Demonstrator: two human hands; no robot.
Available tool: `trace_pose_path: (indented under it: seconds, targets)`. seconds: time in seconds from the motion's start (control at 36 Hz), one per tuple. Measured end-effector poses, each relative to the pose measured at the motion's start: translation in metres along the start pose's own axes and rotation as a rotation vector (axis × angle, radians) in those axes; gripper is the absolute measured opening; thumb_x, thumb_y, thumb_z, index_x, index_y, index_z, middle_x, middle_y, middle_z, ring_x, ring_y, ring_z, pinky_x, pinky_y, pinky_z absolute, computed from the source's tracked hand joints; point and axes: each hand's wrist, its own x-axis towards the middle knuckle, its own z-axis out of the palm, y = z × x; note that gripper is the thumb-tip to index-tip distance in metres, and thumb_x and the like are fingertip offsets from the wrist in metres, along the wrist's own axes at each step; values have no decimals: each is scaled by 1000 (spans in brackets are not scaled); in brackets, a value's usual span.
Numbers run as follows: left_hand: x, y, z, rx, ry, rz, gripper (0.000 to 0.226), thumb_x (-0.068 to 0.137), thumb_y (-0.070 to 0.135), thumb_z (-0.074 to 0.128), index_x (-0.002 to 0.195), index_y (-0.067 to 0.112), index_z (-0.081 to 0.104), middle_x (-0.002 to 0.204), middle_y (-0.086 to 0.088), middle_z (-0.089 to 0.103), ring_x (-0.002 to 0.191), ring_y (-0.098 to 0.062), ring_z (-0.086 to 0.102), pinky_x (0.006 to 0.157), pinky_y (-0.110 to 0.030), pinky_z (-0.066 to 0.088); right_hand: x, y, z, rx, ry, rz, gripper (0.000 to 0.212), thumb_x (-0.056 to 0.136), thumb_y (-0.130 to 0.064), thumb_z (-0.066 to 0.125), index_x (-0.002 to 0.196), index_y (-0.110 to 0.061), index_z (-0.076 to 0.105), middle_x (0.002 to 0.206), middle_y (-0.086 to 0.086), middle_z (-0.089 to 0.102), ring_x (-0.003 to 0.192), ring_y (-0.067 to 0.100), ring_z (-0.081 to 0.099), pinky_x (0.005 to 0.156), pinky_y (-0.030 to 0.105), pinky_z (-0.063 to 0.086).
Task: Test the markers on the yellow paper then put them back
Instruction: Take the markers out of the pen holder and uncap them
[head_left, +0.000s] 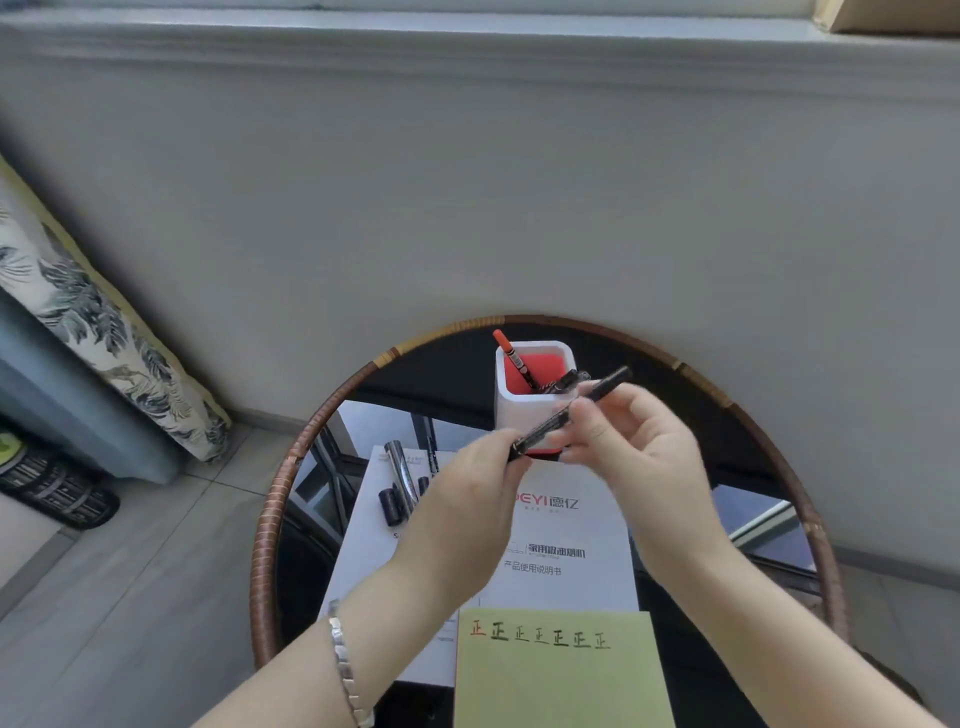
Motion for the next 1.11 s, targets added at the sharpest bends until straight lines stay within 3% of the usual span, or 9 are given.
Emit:
trace_pose_path:
  seconds: [0.19, 0.33, 0.42, 0.58, 0.72, 0.81, 0.86, 0.94, 1.11]
  targets:
    - [-7, 7, -2, -180, -195, -154, 24, 100, 24, 28, 95, 21, 52, 79, 8, 51, 70, -6, 47, 63, -24, 38, -8, 26, 9, -13, -38, 138, 10, 87, -6, 58, 84, -12, 65, 73, 5, 69, 61, 7, 62, 60, 17, 52]
    - [-13, 9, -5, -272, -170, -213, 27, 100, 19, 31, 96, 33, 53, 58, 21, 51, 61, 9, 48, 57, -13, 33, -7, 38, 15, 17, -37, 174, 11, 87, -4, 57, 83, -10, 66, 68, 3, 66, 59, 9, 60, 58, 19, 52]
    - [-15, 9, -7, -349, -182, -255, 33, 99, 15, 33, 78, 34, 50, 55, 36, 52, 61, 17, 49, 59, -6, 36, -6, 43, 18, 35, -45, 204, 11, 87, -4, 57, 83, -8, 66, 67, 2, 65, 57, 10, 58, 56, 20, 52]
    - [-18, -6, -7, -591, -267, -390, 26, 99, 19, 38, 86, 28, 59, 45, 17, 45, 39, -2, 32, 43, -10, 27, -4, 51, 18, 33, -81, 211, 10, 88, -5, 56, 86, -8, 65, 66, 1, 66, 53, 8, 56, 54, 17, 48]
    - [-15, -20, -9, -422, -388, -518, 23, 97, 42, 33, 100, 24, 47, 69, 4, 45, 57, -6, 40, 56, -22, 33, 6, 50, 17, -135, -101, 164, 12, 89, -10, 56, 88, -17, 64, 74, -1, 67, 62, 3, 60, 59, 15, 50]
    - [-14, -28, -13, -356, -302, -620, 13, 98, 29, 32, 101, 22, 42, 87, -5, 53, 75, -14, 48, 69, -30, 40, 17, 49, 12, -460, -161, 77, 11, 92, -19, 52, 91, -23, 63, 84, 2, 68, 78, 14, 63, 68, 23, 51]
    - [-15, -37, -16, -266, -194, -622, 11, 98, 20, 31, 102, 17, 41, 90, -7, 56, 74, -15, 49, 68, -31, 43, 24, 51, 10, -633, -207, 37, 19, 93, -23, 51, 90, -9, 64, 85, 14, 67, 79, 26, 61, 67, 32, 49]
    - [-18, -48, -18, -197, -138, -659, 14, 99, 19, 28, 108, 16, 40, 94, -5, 55, 73, -12, 50, 60, -25, 41, 32, 64, 15, -778, -287, 89, 24, 89, -25, 57, 81, -3, 62, 74, 16, 61, 65, 23, 55, 58, 24, 37]
    - [-17, -57, -15, -158, 40, -659, 22, 98, 19, 37, 116, 17, 51, 120, -1, 42, 88, -7, 53, 63, -13, 41, 51, 102, 38, -833, -229, 199, 29, 85, -25, 63, 106, -6, 67, 94, 8, 66, 80, 21, 58, 74, 29, 46]
